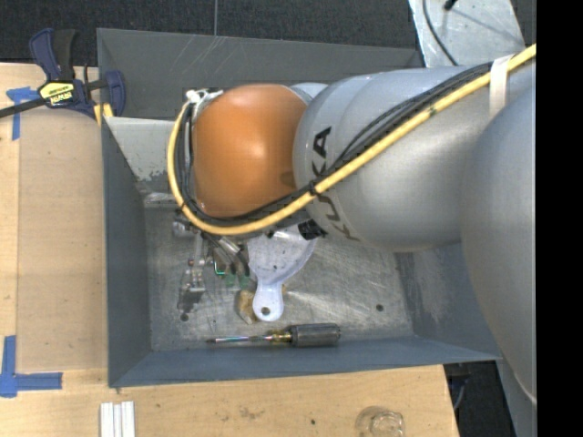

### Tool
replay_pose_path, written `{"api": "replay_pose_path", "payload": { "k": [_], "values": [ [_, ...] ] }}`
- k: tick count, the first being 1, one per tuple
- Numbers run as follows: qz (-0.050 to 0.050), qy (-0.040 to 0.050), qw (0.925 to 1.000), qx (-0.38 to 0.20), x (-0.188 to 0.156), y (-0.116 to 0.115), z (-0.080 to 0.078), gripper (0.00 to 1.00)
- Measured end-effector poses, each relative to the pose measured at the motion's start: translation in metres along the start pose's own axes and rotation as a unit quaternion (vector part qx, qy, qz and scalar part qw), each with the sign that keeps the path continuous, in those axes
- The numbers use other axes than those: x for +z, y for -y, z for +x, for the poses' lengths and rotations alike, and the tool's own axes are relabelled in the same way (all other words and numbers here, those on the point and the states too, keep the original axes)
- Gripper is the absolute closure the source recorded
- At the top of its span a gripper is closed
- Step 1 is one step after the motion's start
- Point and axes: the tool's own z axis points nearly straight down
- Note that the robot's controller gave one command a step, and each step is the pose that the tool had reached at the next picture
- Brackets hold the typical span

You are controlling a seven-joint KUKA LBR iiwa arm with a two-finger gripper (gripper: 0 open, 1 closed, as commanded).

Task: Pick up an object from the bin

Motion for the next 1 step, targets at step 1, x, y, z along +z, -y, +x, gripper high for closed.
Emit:
{"api": "replay_pose_path", "payload": {
  "k": [1],
  "values": [
    [-0.001, 0.0026, 0.9992, -0.04, 0.0328, 0.0004, -0.0041, 0.0]
  ]
}}
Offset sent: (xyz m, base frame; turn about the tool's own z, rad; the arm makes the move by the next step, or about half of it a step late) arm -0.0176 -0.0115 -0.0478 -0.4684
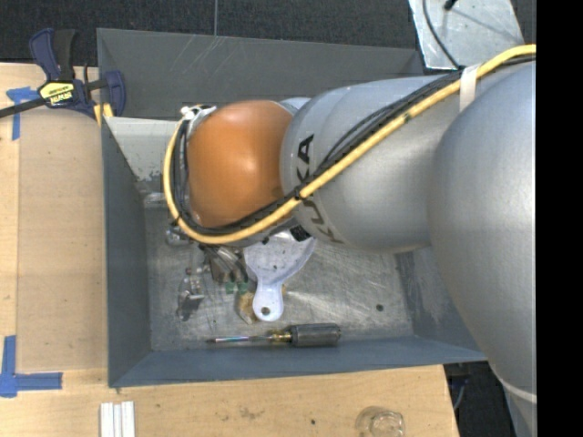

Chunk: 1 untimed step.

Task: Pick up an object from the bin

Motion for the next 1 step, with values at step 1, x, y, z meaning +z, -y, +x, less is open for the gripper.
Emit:
{"api": "replay_pose_path", "payload": {
  "k": [1],
  "values": [
    [0.001, -0.0057, 0.992, -0.126, 0.0228, 0.0053, 0.0133, 0.0]
  ]
}}
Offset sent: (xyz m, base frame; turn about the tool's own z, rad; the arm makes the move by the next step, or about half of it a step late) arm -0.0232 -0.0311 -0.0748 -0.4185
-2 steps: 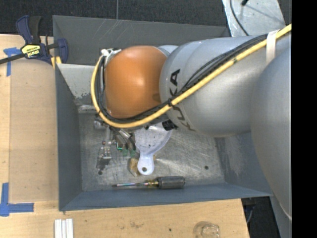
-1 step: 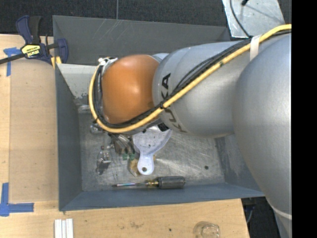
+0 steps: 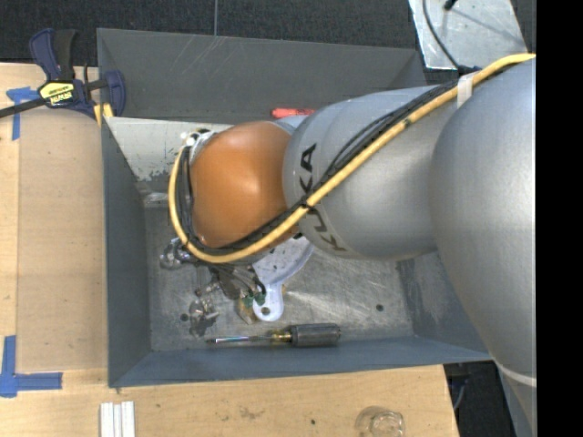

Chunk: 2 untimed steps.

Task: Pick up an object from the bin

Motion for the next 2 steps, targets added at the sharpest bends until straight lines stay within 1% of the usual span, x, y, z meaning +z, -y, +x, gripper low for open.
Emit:
{"api": "replay_pose_path", "payload": {
  "k": [1, 2],
  "values": [
    [0.0, 0.0049, 0.9971, -0.076, 0.035, 0.015, 0.011, 0.0],
    [0.0, 0.0011, 0.9959, -0.091, 0.037, 0.072, 0.023, 0.0]
  ]
}}
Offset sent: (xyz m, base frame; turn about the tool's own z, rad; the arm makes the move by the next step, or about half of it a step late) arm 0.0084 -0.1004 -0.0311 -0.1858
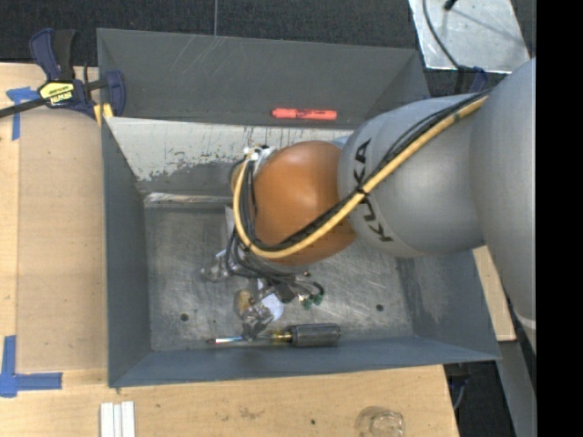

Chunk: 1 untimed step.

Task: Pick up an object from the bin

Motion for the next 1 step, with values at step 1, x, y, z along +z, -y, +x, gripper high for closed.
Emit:
{"api": "replay_pose_path", "payload": {
  "k": [1],
  "values": [
    [0.003, 0.0015, 0.9982, -0.06, 0.0252, 0.0227, 0.0079, 0.0]
  ]
}}
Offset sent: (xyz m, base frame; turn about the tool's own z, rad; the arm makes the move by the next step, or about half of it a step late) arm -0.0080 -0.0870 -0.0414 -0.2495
